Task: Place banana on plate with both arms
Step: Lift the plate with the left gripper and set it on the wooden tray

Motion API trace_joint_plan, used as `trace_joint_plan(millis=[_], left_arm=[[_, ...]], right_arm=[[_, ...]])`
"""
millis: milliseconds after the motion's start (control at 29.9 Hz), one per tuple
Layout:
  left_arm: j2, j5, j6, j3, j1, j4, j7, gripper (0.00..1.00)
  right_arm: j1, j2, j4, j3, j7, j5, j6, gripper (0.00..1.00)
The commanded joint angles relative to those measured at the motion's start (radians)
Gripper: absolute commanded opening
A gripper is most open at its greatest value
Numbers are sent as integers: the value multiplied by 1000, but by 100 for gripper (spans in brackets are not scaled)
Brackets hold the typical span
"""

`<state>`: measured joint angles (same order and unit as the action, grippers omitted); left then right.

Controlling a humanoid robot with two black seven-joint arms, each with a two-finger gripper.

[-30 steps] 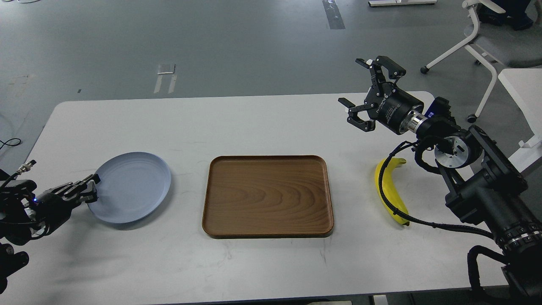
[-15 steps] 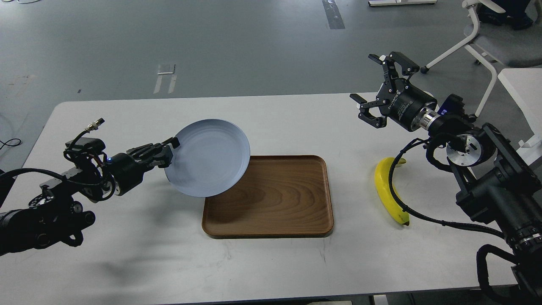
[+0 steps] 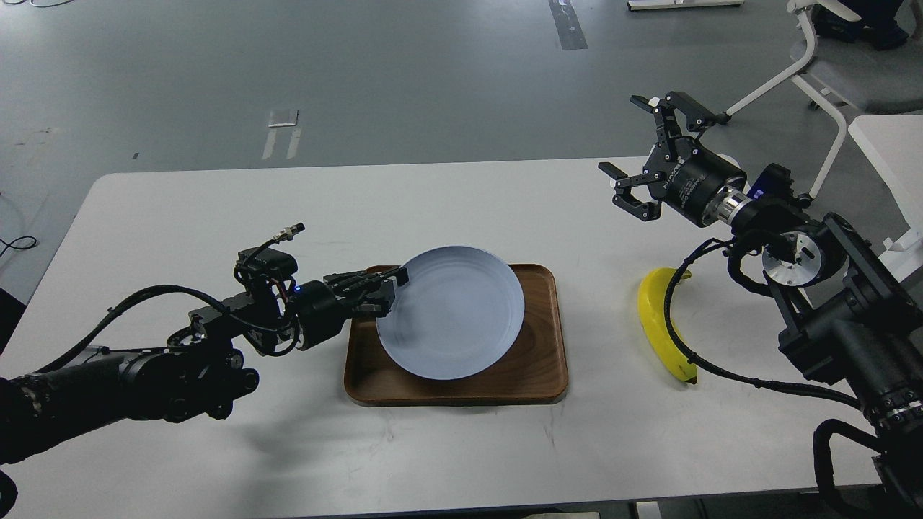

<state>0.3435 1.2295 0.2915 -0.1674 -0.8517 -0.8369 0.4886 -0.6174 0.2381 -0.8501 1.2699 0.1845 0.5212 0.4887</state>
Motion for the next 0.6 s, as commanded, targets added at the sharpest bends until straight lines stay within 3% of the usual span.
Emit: trace_joint_plan(millis=[0, 468, 535, 568], left_arm=[[-47, -1, -2, -1, 2, 58, 0, 0], [-51, -1, 0, -29, 10, 61, 0, 2], [-51, -1, -2, -29, 14, 61, 0, 23], [-51, -2, -2, -29, 17, 61, 0, 40]], right_arm=[[8, 3, -1, 2, -2, -1, 0, 100], [12, 6, -1, 6, -3, -1, 0, 100], [12, 6, -3, 6, -3, -1, 0, 100], [12, 6, -3, 6, -3, -1, 0, 100]])
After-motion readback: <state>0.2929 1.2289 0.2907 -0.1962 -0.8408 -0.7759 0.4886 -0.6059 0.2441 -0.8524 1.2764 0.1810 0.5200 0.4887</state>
